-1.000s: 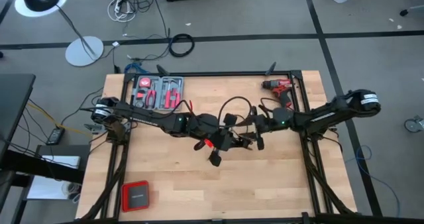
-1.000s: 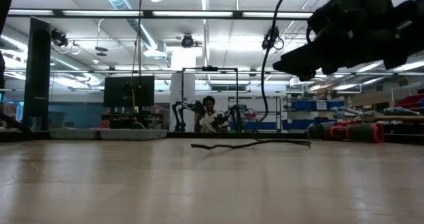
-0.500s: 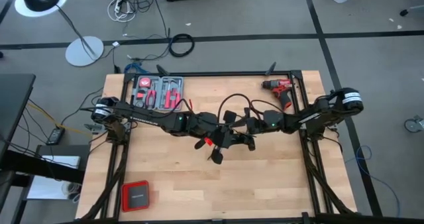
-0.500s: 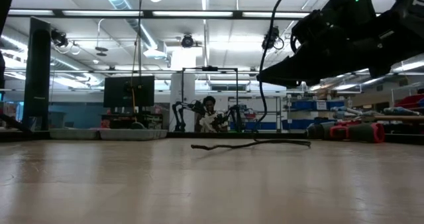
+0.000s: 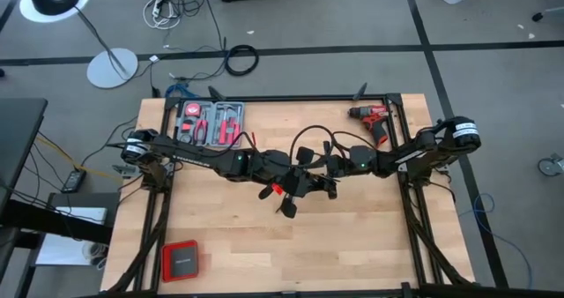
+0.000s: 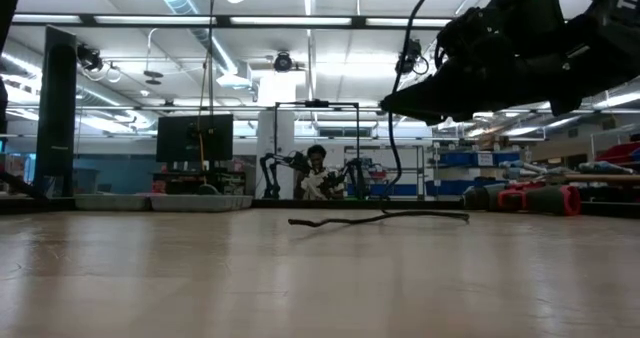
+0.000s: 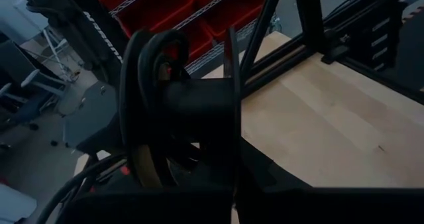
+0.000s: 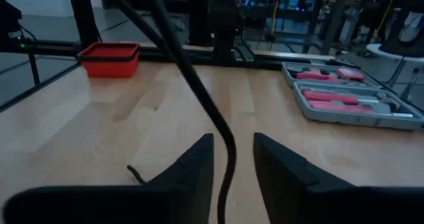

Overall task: Coil cords
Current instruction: Coil the black wire on the spool

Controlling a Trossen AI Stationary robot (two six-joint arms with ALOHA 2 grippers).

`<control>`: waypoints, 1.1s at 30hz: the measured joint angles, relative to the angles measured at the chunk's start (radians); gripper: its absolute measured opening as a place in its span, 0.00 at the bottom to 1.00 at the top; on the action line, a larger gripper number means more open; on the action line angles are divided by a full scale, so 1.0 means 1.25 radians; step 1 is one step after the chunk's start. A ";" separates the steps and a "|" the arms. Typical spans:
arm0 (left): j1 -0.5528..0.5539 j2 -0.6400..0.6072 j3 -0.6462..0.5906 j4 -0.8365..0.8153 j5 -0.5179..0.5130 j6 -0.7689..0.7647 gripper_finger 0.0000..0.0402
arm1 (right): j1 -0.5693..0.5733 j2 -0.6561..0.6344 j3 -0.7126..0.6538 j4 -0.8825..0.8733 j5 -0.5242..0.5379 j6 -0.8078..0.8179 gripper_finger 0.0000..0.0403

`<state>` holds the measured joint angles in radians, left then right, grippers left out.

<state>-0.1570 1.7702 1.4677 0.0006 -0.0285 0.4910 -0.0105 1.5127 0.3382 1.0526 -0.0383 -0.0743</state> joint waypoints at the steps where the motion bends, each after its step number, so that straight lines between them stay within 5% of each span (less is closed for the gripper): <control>1: 0.000 0.000 0.000 0.000 -0.001 0.000 0.00 | 0.000 0.000 0.000 0.000 0.000 0.001 0.23; 7: 0.000 0.000 0.000 -0.015 -0.030 -0.002 0.00 | 0.006 -0.005 -0.013 -0.038 -0.071 0.007 0.03; 19: 0.022 0.000 0.000 -0.156 -0.042 -0.132 0.00 | 0.089 -0.194 -0.044 -0.318 -0.111 0.048 0.01; 28: 0.033 0.000 0.000 -0.222 -0.019 -0.150 0.00 | 0.119 -0.429 0.090 -0.812 -0.029 -0.021 0.00; 33: 0.036 0.000 0.000 -0.232 -0.017 -0.151 0.00 | 0.128 -0.494 0.143 -0.901 -0.012 -0.044 0.00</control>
<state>-0.1120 1.7706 1.4677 -0.2896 -0.0494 0.3023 0.1500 0.8950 0.5165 -0.0738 -0.0533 -0.1296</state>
